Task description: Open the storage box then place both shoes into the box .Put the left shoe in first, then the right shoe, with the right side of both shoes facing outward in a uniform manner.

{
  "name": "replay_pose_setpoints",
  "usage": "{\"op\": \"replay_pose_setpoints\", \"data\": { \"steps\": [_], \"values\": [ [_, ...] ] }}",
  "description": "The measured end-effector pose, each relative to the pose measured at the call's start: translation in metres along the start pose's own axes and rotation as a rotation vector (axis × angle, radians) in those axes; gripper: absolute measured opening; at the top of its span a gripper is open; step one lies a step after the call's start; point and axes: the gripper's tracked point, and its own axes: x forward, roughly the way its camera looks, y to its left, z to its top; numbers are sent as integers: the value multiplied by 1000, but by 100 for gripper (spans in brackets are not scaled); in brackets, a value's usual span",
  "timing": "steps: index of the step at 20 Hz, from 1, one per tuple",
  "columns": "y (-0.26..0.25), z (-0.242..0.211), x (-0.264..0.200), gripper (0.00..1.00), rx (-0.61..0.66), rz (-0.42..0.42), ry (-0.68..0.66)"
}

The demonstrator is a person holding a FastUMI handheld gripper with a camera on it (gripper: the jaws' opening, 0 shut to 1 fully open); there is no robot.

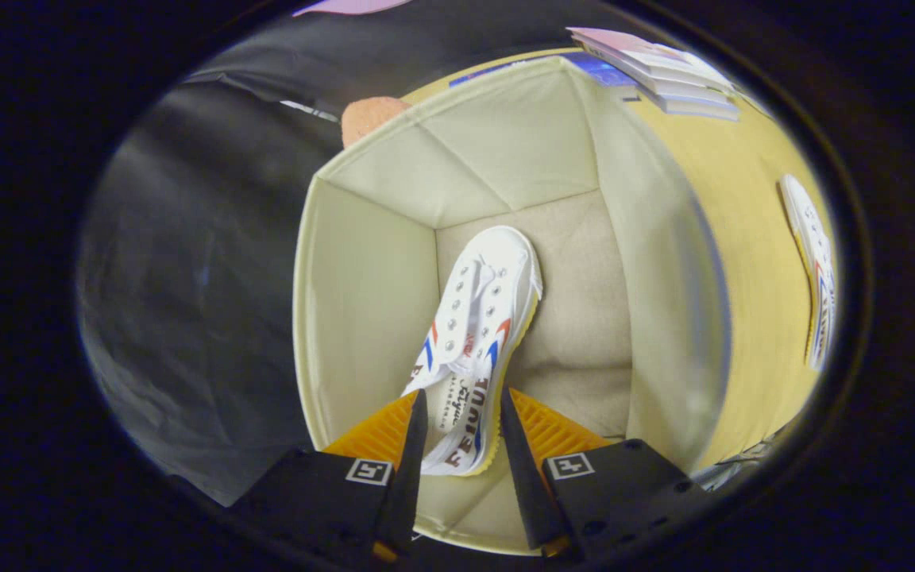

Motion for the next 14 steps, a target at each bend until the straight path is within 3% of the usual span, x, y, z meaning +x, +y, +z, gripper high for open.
{"op": "replay_pose_setpoints", "data": {
  "steps": [8, 14],
  "values": [
    [-20, 58, -97, 57, 71, 140, -190],
    [-126, 114, -180, 56, 124, 85, -363]
  ]
}}
